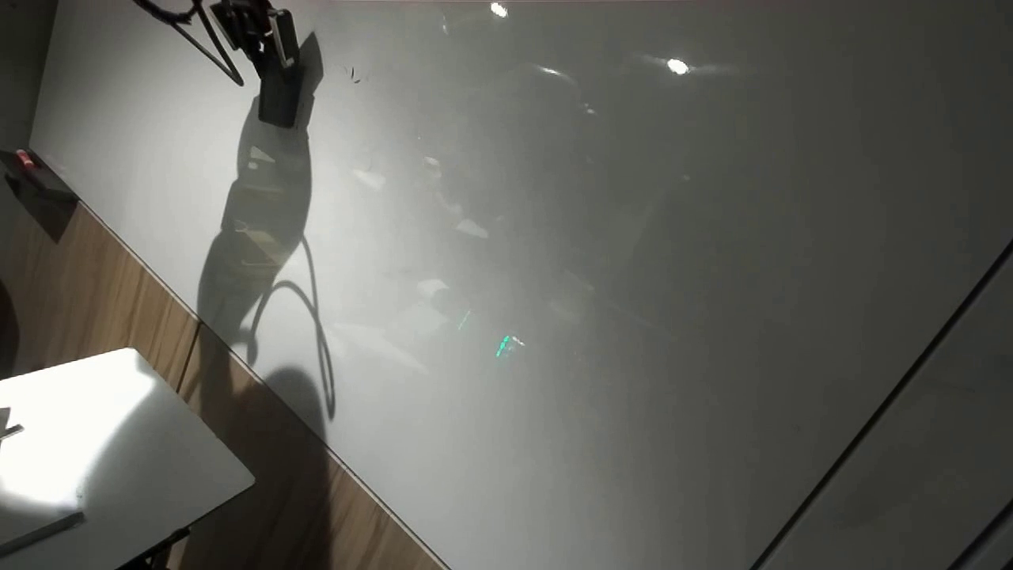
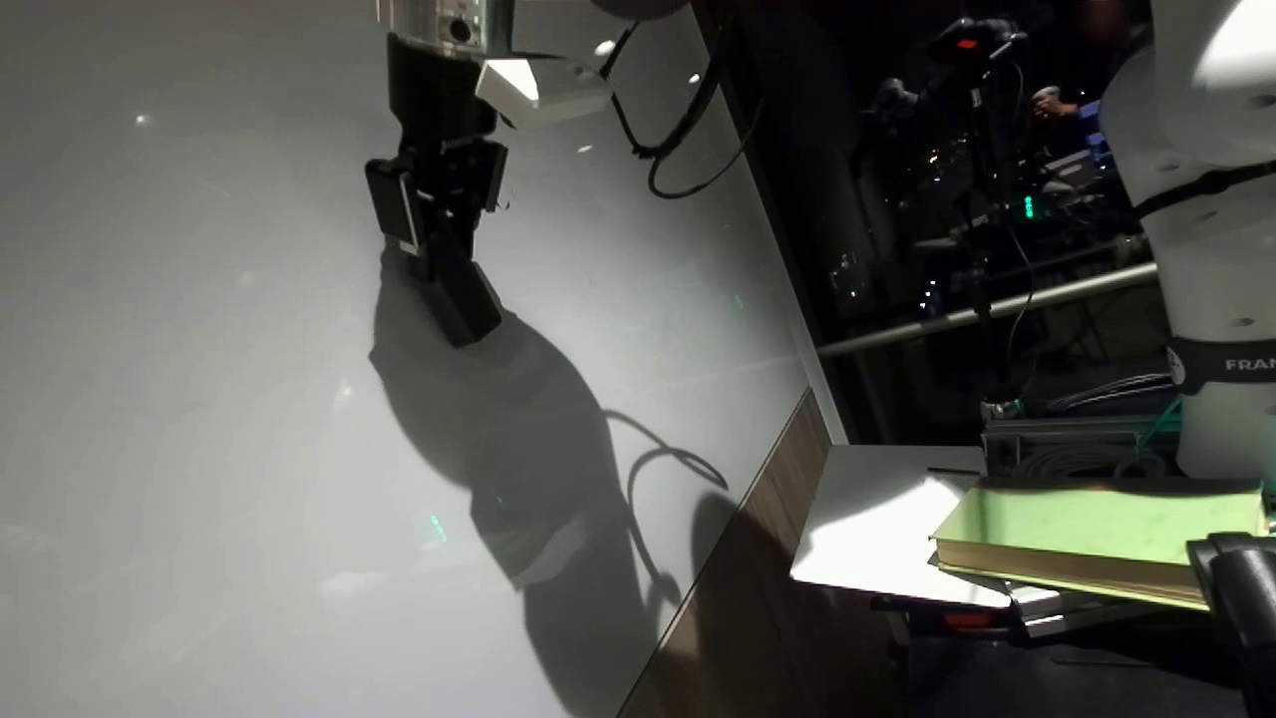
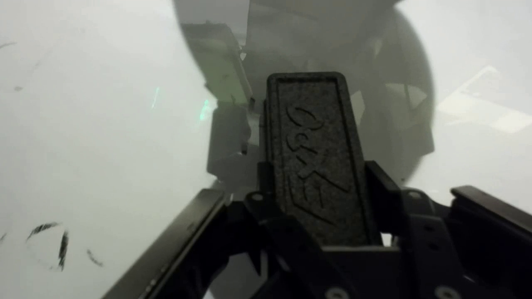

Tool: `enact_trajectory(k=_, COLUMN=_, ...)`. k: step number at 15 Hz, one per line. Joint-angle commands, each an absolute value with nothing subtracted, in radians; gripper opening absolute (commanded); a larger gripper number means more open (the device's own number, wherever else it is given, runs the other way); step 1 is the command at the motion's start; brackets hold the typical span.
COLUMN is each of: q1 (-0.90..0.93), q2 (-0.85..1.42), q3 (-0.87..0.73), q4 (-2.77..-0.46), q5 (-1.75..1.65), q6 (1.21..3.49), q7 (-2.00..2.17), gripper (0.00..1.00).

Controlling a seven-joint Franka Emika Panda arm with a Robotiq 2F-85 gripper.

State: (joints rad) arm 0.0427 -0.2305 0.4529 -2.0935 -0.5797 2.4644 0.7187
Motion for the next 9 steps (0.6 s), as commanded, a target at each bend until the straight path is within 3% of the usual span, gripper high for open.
enact_trajectory(k=1, q1=0.040, q2=-0.149, q3=0.409, q4=-2.074, q5=-0.670, q6=2.495, q7=0.756, gripper=0.30)
enact_trajectory(k=9, q1=0.025, q2=-0.161, q3=0.303, q4=-2.101, q5=-0.686, q6=2.509, q7=0.732, gripper=0.30)
